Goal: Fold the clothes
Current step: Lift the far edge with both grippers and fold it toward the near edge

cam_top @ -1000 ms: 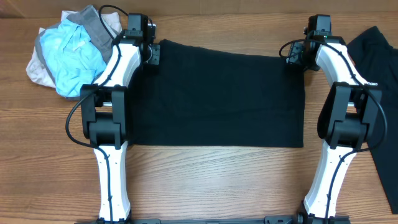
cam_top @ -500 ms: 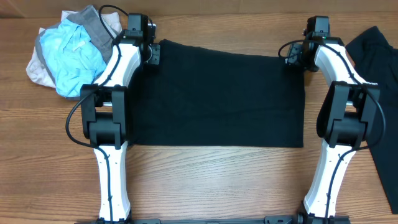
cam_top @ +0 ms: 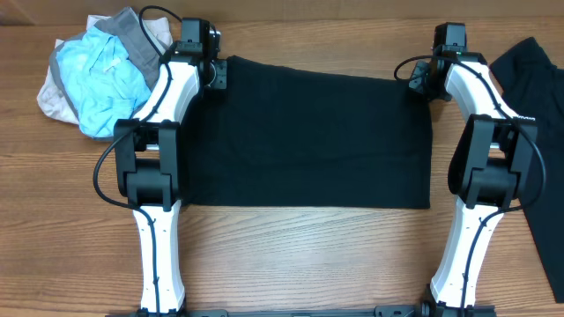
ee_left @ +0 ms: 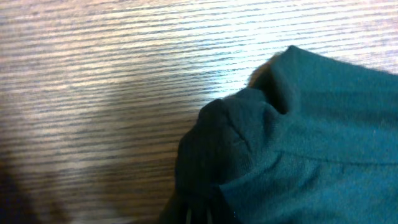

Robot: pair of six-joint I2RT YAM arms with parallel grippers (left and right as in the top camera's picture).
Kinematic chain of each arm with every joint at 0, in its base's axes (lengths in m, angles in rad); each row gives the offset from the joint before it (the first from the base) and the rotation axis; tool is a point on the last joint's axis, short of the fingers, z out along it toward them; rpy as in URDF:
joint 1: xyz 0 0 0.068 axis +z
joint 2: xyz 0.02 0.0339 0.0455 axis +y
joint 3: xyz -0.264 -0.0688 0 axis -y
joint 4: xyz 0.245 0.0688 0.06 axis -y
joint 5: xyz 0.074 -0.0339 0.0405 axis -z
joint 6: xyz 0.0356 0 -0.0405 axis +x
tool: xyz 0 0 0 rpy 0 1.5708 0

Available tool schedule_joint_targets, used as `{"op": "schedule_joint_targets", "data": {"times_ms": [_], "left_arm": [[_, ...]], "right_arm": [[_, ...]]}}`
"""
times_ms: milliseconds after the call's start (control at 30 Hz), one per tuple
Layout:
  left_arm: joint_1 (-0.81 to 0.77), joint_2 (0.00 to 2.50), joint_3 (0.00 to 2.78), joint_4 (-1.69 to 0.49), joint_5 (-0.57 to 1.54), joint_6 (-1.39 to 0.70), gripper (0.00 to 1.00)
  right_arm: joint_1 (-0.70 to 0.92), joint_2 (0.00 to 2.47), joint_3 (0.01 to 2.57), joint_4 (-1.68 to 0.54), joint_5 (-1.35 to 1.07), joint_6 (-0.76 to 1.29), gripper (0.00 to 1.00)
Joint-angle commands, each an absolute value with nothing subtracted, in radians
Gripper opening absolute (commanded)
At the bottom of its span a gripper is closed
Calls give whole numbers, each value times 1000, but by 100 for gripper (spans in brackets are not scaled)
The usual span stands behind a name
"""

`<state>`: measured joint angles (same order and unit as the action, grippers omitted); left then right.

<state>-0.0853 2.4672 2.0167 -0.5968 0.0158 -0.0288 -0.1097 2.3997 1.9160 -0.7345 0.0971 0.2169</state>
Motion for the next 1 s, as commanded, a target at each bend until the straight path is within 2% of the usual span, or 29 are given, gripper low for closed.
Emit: {"op": "schedule_joint_targets", "data": {"times_ms": [0,300,500,633,967], "left_arm": [[-94,2470,2028,-590,26,-114,4],[-93,2388,2028,-641,-4,-120,4],[-92,2302,2028,-719,-58,-174,4],[-92,2237,2028,-763,-81,-172,4],[-91,2167,2028,-979,-94,-208,4]], "right_arm": [[-115,2423,1934,-750,157,248,4],[-142,2397,2033,-899,156,369,4],[-141,2394,2175,-1091,157,370,4],[-141,2384,2261,-1198,152,447,4],[-141,2334,2307,-1402,5,497,4]]}}
